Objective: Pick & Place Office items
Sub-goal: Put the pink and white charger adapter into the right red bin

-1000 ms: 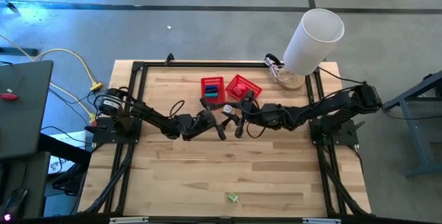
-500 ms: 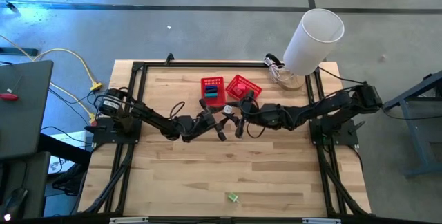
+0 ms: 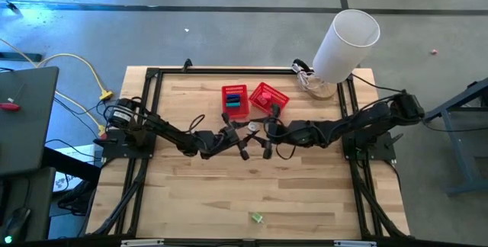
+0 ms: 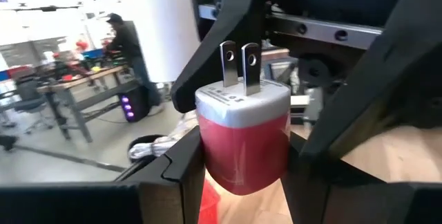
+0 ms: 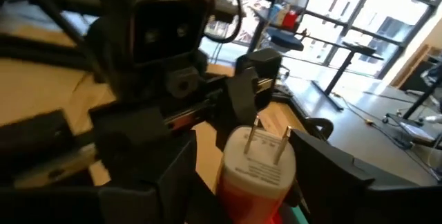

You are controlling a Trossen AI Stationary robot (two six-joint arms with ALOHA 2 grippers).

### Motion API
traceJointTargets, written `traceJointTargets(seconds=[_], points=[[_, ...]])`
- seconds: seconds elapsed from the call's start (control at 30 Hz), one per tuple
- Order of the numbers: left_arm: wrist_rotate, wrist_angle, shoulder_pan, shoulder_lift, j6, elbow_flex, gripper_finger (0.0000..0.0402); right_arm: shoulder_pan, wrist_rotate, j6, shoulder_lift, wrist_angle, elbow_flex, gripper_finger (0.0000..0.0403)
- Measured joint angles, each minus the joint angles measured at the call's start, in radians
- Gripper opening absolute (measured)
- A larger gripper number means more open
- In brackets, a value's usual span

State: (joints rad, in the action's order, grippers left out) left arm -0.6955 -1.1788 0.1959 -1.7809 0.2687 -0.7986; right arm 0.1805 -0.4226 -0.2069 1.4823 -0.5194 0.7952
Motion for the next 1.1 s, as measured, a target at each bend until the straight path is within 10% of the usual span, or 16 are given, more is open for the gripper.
traceJointTargets(seconds=[0.27,0.5,1.1], points=[[0.249,0.194,-0.032,0.087,-0.166,0.0,0.0141,0.018,0.068,-0.005,-0.078,0.132,-0.001,0.0216],[0.796,0.292,-0.139,0.15,-0.387,0.0,0.0141,0.052,0.171,-0.033,-0.123,0.164,-0.002,0.0221],[1.035,0.266,-0.18,0.146,-0.284,0.0,0.0141,-0.019,0.444,0.081,-0.107,0.133,-0.002,0.0201]])
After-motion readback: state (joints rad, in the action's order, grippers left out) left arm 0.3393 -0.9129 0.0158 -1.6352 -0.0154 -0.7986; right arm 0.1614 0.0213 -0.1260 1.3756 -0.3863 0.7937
